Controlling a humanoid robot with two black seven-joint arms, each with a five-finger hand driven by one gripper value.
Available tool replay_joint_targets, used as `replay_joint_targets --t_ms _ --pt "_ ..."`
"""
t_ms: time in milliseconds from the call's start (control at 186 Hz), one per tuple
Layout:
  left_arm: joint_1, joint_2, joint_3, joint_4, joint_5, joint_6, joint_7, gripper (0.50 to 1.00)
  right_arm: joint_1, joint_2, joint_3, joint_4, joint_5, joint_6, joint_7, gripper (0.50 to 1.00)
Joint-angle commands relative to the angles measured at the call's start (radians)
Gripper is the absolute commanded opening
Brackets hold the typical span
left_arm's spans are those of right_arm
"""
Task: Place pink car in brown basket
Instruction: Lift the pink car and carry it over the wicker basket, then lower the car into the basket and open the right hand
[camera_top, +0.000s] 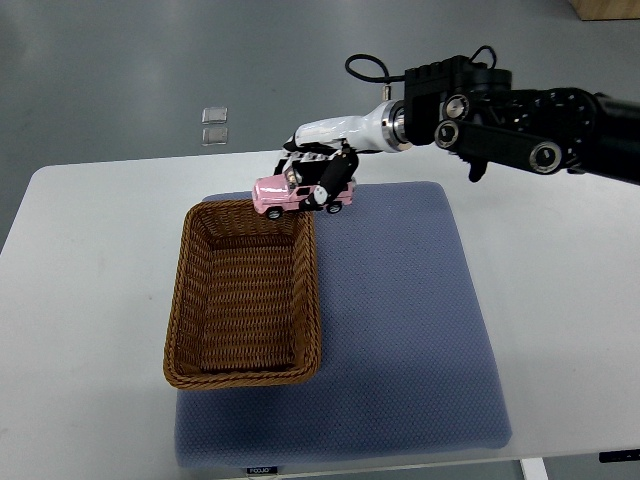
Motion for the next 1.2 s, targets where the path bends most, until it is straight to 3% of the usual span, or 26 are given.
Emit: replay_joint_targets --t_ms 0,75,603,1195 --pt "0.0 0.0 0.0 0.0 0.0 0.0 0.0 1.0 -0.007 0.118 -0.008 -0.073 -0.001 -0.004 -0.001 0.5" --pt "0.0 0.0 0.001 -0.002 0.0 0.0 0.0 1.0 -0.013 0.174 -0.013 -0.113 -0.004 -0.004 -0.001 0.5" --pt "0.0 0.0 0.001 -0.002 0.0 0.0 0.0 1.0 -0.135 0.174 -0.013 -0.229 -0.015 -0.049 -0.003 0.5" --pt "0.0 0.0 0.003 -0.011 0.002 -0.002 0.002 1.0 -0.118 0.174 -0.001 -0.185 0.011 -0.034 0.002 0.521"
